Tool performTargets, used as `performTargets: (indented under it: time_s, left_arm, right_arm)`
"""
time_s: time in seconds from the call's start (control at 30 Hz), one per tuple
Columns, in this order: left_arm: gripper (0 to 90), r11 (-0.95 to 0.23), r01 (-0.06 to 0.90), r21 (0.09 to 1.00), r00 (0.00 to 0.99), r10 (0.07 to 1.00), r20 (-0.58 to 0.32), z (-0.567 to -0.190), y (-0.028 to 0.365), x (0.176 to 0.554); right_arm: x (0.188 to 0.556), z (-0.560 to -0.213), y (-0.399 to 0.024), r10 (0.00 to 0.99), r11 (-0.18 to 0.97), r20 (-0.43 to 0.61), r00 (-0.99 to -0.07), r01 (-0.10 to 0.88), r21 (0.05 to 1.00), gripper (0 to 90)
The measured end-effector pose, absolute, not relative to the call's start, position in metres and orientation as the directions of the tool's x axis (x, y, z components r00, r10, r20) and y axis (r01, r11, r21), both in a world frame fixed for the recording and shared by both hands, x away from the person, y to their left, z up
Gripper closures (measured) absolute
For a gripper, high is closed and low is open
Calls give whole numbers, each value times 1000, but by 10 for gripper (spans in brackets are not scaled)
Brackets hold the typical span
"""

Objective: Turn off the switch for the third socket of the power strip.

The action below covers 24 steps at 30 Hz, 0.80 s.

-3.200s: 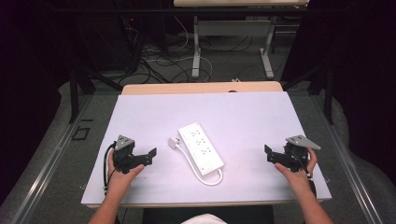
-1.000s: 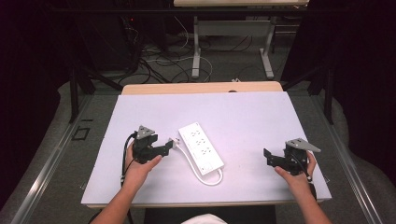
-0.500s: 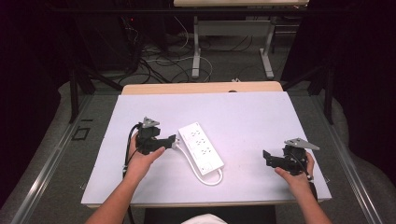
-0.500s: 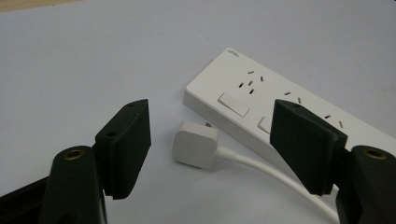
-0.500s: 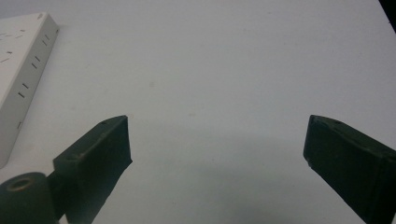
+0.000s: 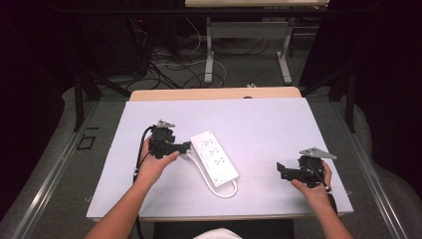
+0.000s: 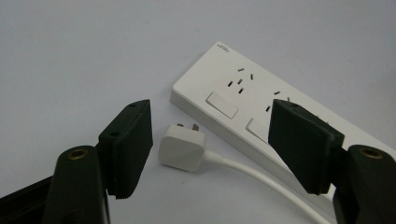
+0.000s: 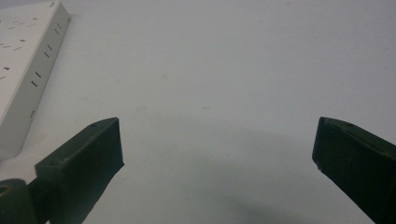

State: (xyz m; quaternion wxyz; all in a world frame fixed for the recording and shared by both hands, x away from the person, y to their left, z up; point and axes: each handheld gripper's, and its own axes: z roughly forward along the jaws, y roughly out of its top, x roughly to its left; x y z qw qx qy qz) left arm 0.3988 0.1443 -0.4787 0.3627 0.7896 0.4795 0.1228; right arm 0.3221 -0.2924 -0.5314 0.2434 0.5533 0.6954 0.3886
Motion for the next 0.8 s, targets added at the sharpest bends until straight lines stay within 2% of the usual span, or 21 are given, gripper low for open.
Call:
performTargets:
  time_s: [0.8]
  left_arm:
    - [402, -290, 724, 625, 497, 849, -181, -479, 123, 423]
  right_arm:
    - [323, -529, -292, 966, 90, 84, -243, 624, 776, 7]
